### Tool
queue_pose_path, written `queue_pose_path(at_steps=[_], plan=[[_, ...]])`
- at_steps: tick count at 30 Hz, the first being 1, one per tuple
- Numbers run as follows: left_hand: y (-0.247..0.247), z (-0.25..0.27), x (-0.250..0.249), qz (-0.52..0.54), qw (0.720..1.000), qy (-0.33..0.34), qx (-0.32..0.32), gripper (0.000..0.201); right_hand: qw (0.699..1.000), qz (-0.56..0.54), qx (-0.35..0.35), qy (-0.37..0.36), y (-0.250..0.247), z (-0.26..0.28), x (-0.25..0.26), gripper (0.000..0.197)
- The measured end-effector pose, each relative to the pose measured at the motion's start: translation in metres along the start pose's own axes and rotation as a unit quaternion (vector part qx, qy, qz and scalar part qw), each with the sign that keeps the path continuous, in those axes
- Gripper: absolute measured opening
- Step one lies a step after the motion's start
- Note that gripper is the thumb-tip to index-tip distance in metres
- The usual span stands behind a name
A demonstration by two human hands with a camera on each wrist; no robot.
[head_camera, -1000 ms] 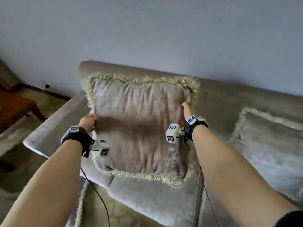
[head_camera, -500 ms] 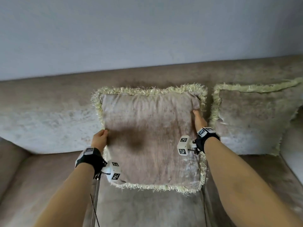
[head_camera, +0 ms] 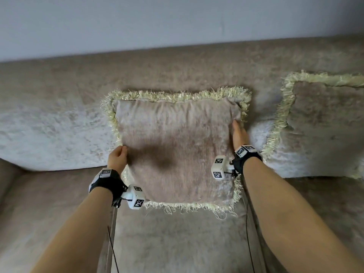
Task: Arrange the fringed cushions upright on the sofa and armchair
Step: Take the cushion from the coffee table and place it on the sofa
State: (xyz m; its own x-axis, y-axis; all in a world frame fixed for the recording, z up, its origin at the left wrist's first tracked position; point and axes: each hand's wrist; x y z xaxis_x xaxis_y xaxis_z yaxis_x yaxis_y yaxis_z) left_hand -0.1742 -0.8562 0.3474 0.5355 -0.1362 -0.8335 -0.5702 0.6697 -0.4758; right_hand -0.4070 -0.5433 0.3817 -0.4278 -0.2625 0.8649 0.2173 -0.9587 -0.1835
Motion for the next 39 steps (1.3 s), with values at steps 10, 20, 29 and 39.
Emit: queue_pose_path(at_steps=[10,20,29,39], plan=[[0.011,-0.012,-0.004,-0.068,0.994,-0.040,-0.074,0.026,0.993,-0.001,-0.111,-0.035,-0.001,-0.034,0.005,0.070],[0.080,-0.016,-0.139,-0.430,0.859,0.279,0.011,0.051,0.764,0.436,0.032,-0.475,0.112,0.018,0.053,0.056],[0.036,-0.069,-0.082,-0.456,0.860,0.227,-0.035,0.047,0.702,0.584,-0.061,-0.404,0.040,-0.058,0.019,0.050],[0.115,0.051,-0.075,-0.362,0.871,0.332,0.000,0.057,0.749,0.488,-0.007,-0.449,0.080,0.052,-0.020,0.061]])
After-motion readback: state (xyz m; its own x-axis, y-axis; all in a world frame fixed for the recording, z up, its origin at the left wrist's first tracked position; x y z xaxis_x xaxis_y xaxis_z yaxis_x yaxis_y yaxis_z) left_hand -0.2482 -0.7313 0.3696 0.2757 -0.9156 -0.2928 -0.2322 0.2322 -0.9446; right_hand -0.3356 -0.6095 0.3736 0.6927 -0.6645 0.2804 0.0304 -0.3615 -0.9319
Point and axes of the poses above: each hand's wrist, its own z-axis away from the middle knuckle, its own y-axis out of the palm, x = y × z, and after that the axes turned 6 degrees about x, right-handed
